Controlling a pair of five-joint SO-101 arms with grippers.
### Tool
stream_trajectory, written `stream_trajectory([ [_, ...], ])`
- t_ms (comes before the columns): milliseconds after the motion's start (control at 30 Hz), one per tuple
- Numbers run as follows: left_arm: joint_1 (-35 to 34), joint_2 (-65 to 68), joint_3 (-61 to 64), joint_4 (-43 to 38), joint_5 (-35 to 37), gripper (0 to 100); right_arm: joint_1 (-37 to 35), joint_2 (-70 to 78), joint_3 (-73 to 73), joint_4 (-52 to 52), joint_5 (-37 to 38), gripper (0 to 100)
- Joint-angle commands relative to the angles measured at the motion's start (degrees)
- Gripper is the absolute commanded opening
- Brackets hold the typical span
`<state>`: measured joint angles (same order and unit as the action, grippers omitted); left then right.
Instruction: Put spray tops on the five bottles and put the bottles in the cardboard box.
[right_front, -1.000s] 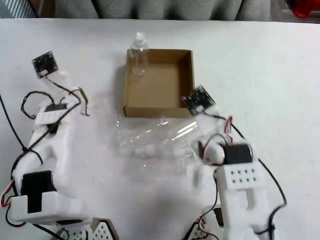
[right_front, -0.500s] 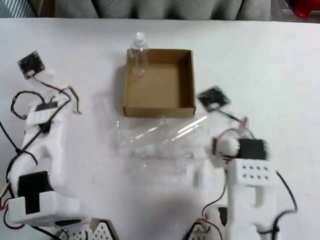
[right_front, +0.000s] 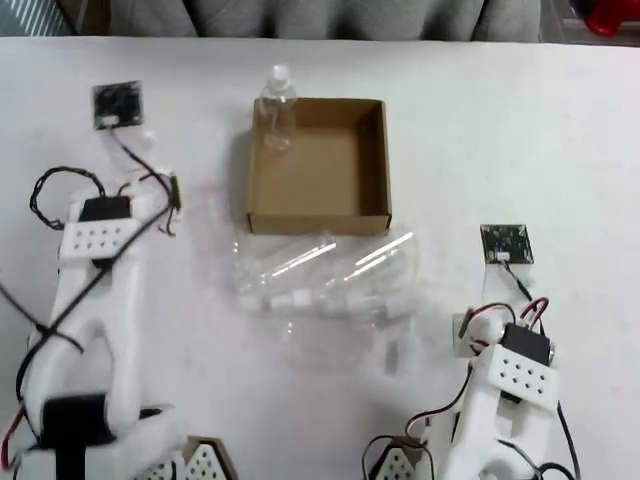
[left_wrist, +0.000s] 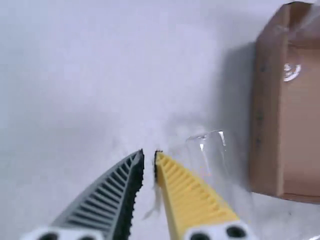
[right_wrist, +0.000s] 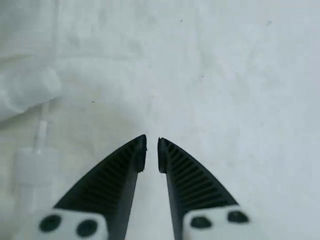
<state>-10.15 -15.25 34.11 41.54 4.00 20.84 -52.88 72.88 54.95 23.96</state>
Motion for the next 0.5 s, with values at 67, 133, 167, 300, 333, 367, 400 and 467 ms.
stream_trajectory([
  [67,9.01,-5.23,-8.97,3.69,-6.33,5,0.66,-0.75,0.7,-2.24,-0.53,1.7],
  [133,11.12,-1.71,-14.33,7.12,-7.65,5,0.75,-0.75,1.05,-3.56,-0.53,1.7],
  [167,11.91,0.57,-17.05,8.79,-7.82,5,0.75,-0.75,1.05,-3.82,-0.53,1.7],
  [300,14.02,12.0,-27.25,10.81,-7.38,5,0.75,-0.75,1.14,-4.09,-0.53,1.7],
  [333,14.11,15.16,-29.19,10.9,-7.38,5,0.75,-0.75,1.14,-4.09,-0.53,1.7],
  [367,14.11,18.15,-30.68,10.99,-7.38,5,0.75,-0.75,1.14,-4.09,-0.53,1.7],
  [400,14.11,20.88,-32.09,11.16,-7.38,5,0.75,-0.75,1.14,-4.09,-0.53,1.7],
  [467,13.85,25.89,-34.29,11.69,-7.38,5,0.84,-0.75,1.14,-4.09,-0.44,1.7],
])
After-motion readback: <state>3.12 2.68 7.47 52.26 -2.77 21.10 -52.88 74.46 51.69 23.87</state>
